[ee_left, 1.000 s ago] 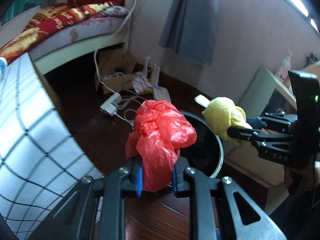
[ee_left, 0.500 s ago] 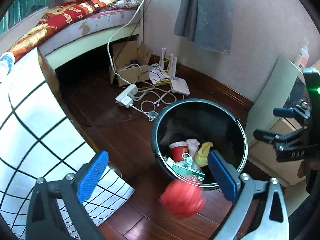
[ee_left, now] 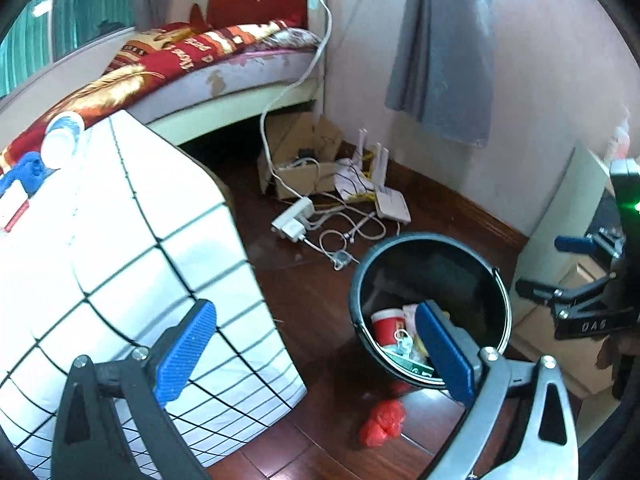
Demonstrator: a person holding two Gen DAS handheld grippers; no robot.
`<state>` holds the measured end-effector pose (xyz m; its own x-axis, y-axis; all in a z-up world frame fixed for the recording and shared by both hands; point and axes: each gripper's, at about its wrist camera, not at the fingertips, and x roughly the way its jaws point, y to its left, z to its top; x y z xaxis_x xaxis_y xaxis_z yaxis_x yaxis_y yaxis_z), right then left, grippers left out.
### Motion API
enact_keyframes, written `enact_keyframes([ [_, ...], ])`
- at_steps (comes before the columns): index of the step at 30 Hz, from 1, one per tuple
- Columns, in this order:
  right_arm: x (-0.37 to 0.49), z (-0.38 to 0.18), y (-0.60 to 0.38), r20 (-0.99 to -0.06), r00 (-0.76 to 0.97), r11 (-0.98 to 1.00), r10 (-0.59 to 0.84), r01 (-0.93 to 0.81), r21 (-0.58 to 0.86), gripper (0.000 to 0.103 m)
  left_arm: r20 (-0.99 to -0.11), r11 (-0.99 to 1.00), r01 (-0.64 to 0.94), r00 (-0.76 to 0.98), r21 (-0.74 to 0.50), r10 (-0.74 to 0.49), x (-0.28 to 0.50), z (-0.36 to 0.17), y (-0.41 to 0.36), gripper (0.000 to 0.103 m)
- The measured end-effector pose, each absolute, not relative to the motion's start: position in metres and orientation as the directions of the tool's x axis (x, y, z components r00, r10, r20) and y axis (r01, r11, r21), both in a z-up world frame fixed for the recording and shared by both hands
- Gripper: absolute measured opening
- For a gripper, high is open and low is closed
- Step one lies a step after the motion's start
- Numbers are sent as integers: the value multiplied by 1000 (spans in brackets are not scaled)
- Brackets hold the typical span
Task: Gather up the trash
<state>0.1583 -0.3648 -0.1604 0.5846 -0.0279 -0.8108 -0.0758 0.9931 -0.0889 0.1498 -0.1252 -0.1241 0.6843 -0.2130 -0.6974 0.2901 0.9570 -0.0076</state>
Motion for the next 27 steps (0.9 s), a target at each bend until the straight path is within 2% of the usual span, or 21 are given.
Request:
enact_keyframes([
  [8,150,-160,-331,-790,612,983,11,-150,-102,103,-678,964,265,710,6,-191,146,-111,-109,100],
  [14,151,-129,-350,-727,685,991,-51,-54,-120,103,-755,934,352,598,-56,-270,133,-166,-122,99],
  [16,154,-126,-358,-726,684,994,-72,-14,-112,103,-791,924,375,543,-73,-283,130,-195,-131,85],
  [23,154,-144,-378,-772,622,990,-131,44,-132,103,-896,879,441,295,-182,-333,129,-326,-180,69],
  [27,150,-161,-396,-797,584,987,-155,59,-149,103,-946,874,440,142,-205,-293,127,-407,-210,57],
])
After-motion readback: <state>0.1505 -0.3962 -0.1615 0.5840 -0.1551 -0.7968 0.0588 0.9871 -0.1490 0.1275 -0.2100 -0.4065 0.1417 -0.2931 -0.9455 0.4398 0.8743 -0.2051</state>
